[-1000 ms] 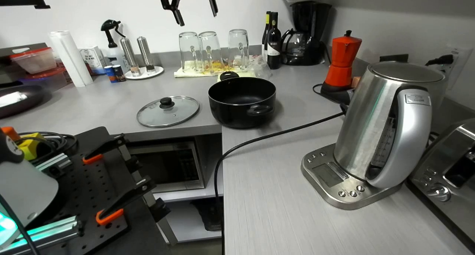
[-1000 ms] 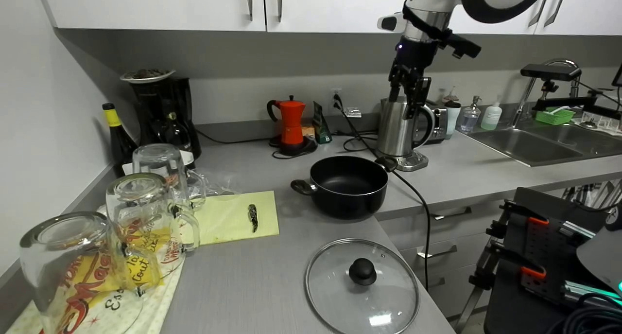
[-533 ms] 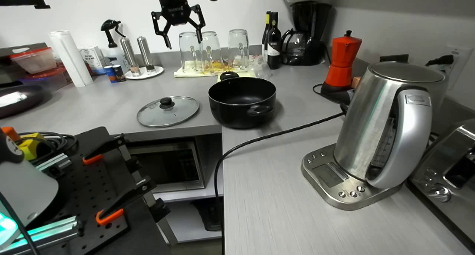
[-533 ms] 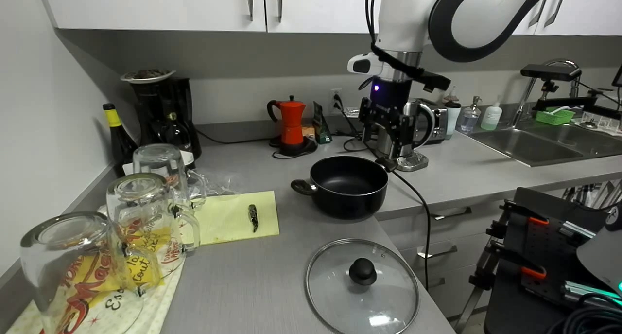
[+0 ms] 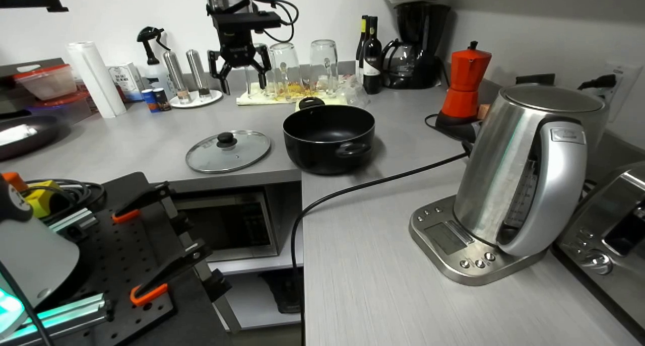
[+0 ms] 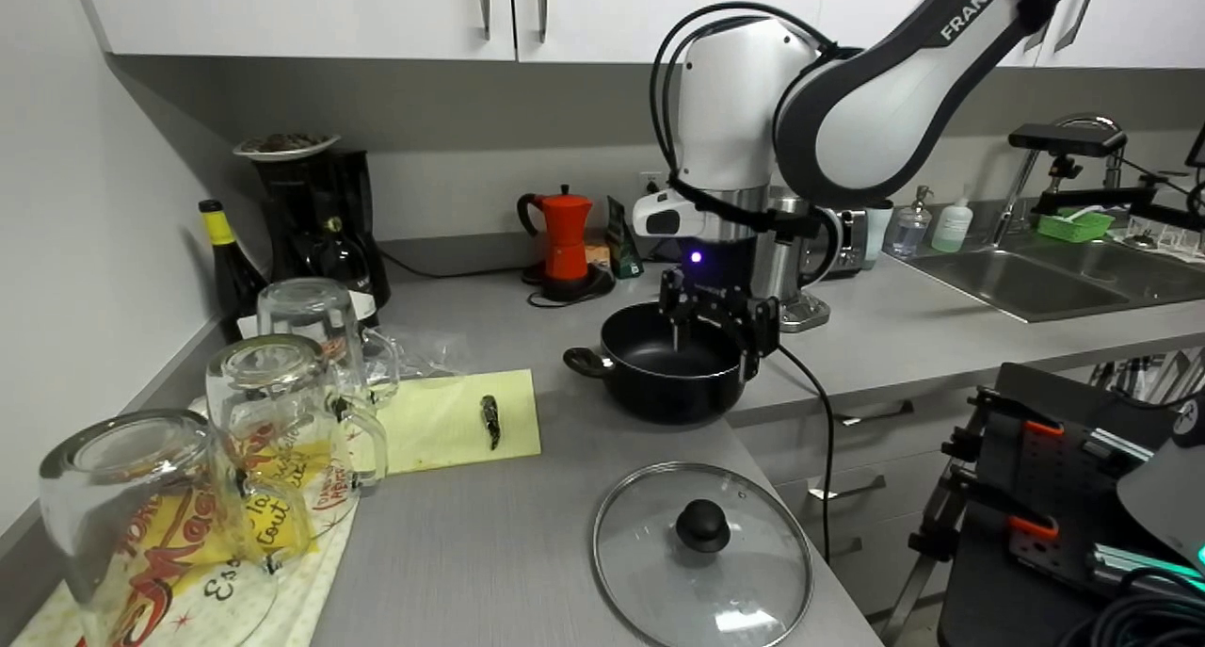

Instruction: Place the lid on the pot

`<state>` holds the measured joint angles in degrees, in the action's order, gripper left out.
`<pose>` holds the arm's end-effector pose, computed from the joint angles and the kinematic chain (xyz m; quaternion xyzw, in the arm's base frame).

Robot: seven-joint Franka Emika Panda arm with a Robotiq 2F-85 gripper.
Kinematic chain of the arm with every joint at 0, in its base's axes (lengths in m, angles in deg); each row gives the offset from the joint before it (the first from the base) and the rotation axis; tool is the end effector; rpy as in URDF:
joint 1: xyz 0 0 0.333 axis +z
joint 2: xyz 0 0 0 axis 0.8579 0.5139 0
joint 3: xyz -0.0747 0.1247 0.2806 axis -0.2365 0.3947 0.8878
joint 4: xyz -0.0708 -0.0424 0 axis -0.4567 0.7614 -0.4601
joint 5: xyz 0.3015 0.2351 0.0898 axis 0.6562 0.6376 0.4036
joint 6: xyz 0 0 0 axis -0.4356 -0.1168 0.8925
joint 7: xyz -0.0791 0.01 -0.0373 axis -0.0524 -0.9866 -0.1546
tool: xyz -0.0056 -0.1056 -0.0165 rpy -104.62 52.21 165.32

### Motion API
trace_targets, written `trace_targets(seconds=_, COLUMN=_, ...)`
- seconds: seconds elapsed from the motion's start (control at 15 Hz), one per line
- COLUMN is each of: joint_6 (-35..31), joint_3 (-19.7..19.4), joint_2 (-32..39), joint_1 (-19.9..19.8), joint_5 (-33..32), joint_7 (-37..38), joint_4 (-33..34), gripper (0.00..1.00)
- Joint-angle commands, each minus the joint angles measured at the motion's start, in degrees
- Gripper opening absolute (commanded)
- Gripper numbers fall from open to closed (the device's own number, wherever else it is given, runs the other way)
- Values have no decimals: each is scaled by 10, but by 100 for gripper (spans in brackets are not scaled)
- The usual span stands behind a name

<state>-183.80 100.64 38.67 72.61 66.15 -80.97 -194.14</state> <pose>0.4798 0.2162 0.2640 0.7531 0.6575 -0.0197 0.0120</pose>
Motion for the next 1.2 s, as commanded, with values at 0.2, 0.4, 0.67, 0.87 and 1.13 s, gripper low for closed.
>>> trace_targets(seconds=0.2, joint_6=-38, joint_3=25, joint_2=89, joint_1=-6, joint_5=-55, joint_7=-11, joint_4=39, gripper=100)
trace_targets(seconds=0.4, joint_6=-60, joint_3=29, joint_2=122, joint_1=-4, joint_5=-82, joint_7=-8, joint_4=43, gripper=100)
trace_targets(seconds=0.67, joint_6=-90, joint_3=26, joint_2=174, joint_1=10, joint_5=-130, joint_7=4, joint_4=49, gripper=100)
trace_targets(seconds=0.87, joint_6=-107, joint_3=27, joint_2=205, joint_1=22, joint_5=-154, joint_7=8, joint_4=57, gripper=100)
trace_targets(seconds=1.13, joint_6=-121, joint_3=32, joint_2=212, joint_1=27, joint_5=-172, joint_7=1, joint_4=60, gripper=100)
